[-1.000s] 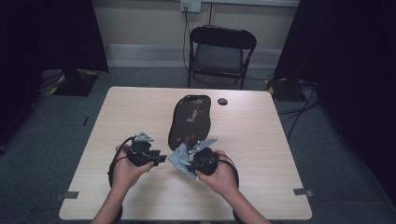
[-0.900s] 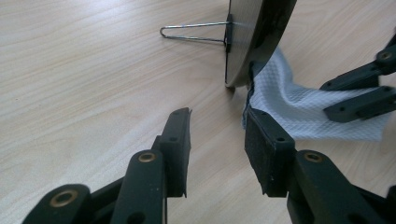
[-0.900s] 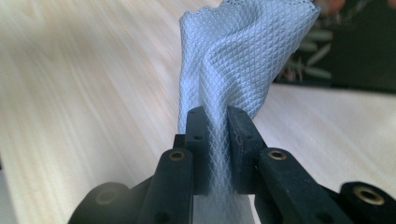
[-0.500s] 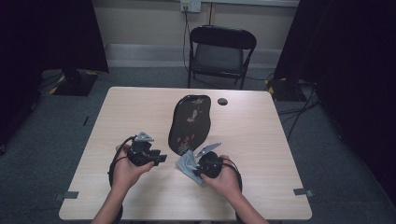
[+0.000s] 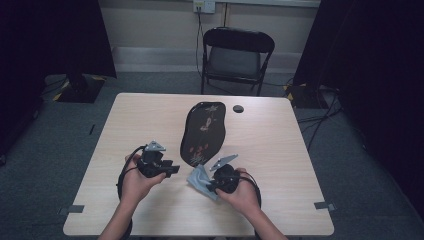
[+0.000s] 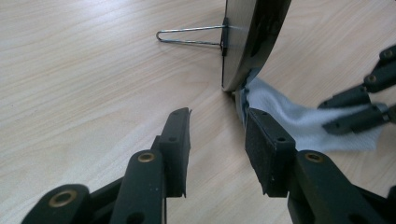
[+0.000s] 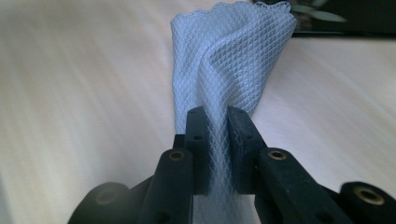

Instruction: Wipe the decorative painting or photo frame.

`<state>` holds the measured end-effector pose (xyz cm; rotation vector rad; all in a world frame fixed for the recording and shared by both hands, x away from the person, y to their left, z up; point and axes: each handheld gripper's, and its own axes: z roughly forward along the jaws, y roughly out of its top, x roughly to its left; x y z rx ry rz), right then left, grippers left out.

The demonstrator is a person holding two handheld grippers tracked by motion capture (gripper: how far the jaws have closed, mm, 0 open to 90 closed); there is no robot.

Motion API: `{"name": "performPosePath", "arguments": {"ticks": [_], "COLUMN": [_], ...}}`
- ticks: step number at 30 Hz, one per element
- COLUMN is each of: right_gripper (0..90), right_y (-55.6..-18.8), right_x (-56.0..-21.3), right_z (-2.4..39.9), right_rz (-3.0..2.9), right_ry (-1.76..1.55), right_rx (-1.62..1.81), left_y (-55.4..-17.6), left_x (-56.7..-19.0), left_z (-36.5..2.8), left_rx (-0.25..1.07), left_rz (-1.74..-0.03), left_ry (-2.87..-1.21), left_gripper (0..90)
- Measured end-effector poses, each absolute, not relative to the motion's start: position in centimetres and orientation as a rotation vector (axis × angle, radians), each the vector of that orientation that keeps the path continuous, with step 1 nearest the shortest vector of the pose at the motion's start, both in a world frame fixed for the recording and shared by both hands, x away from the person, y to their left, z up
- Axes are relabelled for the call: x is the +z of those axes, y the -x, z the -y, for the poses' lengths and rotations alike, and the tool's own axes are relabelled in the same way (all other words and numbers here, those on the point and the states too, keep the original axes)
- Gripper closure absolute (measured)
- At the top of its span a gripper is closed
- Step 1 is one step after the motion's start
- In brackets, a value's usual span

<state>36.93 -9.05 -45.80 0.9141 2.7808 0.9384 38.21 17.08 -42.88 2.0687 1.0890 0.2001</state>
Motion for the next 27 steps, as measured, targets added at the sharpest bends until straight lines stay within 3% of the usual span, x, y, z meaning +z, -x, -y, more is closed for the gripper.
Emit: {"name": "performPosePath", "arguments": {"ticks": [14, 27], "right_gripper": [80.3, 80.3], "right_y": [-37.0, -40.4], "right_x": [-46.3, -46.2], "right_z": [4.5, 6.2], "right_rz": [-2.884, -2.806], "right_ry": [-0.778, -0.893], "right_rx": [0.943, 0.912], "left_y": [-37.9, -38.0], "left_x": [-42.6, -42.7], "left_z": [-18.0, -18.3], "left_rx": [0.213, 0.212], "left_rz": [-1.098, -1.11], "left_ry": [-2.049, -2.052], "left_gripper": [60.4, 59.8]}}
